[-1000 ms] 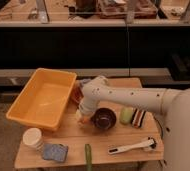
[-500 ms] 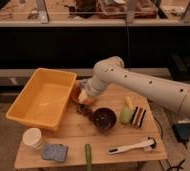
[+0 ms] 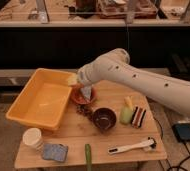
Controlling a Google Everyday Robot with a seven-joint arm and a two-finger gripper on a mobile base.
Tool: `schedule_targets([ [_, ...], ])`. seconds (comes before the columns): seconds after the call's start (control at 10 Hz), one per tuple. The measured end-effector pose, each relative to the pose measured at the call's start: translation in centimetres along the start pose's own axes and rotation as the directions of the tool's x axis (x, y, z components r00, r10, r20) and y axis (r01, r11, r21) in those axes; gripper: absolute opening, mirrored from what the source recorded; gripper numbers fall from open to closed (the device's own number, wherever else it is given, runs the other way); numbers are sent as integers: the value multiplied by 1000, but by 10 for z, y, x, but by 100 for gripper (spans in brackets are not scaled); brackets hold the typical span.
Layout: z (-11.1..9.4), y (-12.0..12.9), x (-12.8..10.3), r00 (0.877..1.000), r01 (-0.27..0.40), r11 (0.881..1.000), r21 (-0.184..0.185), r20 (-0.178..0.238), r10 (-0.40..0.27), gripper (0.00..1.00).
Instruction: Place apple in tray
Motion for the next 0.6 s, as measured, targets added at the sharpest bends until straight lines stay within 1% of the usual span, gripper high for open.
schedule_targets([
  [0.1,4,-17,12,999,-1,1000,20,-39,2,7],
  [0.2,14,-36,25,998,1,999,46,-61,2,5],
  [0.3,28,-56,38,998,7,997,76,-59,-3,10],
  [0.4,42,-70,46,999,16,995,100,-44,-12,19],
  [0.5,61,-84,52,1000,27,991,132,-16,-25,25],
  [0.6,82,-95,55,999,35,985,167,23,-39,26],
])
